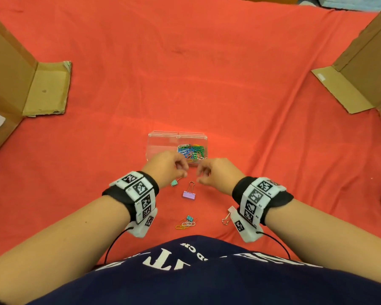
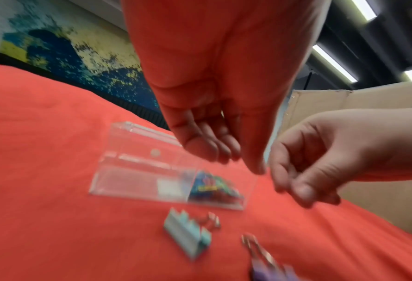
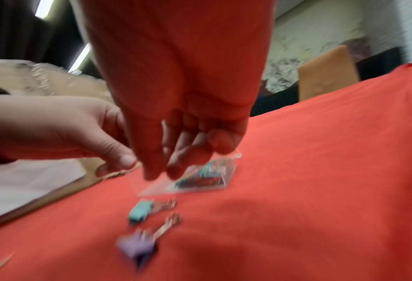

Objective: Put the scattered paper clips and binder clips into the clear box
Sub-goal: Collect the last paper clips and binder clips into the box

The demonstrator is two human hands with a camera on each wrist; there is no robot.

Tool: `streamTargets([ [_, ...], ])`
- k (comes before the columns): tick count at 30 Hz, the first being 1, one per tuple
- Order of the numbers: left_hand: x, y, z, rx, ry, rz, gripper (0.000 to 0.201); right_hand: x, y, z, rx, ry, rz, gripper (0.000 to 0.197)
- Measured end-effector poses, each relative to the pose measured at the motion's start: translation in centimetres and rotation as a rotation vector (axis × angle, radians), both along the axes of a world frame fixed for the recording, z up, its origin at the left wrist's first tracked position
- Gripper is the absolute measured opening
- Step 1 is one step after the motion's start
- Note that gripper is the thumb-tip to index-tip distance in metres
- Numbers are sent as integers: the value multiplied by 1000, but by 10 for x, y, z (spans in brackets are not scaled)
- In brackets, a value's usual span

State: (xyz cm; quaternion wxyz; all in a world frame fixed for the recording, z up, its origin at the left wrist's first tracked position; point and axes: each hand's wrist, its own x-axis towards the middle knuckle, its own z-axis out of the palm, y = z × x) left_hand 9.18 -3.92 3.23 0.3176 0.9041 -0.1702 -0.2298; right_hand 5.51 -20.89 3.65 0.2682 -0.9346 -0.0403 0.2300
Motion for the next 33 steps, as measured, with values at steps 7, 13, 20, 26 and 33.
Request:
streamTargets([
  [7, -60, 20, -33, 292, 136, -332, 34, -61, 3, -27, -119, 192, 310, 23],
  [13, -82, 13, -47, 257, 117, -320, 32, -74, 19, -43, -133, 108, 298, 31],
  [20, -86, 19, -46, 230, 145, -298, 6, -75, 18, -43, -101, 115, 301, 16],
  [26, -70, 53, -36, 177, 227, -179, 10, -68, 8, -36, -83, 109, 249, 11],
  [33, -37, 130, -16, 293, 185, -51, 25, -54, 6, -30, -52, 51, 179, 10],
])
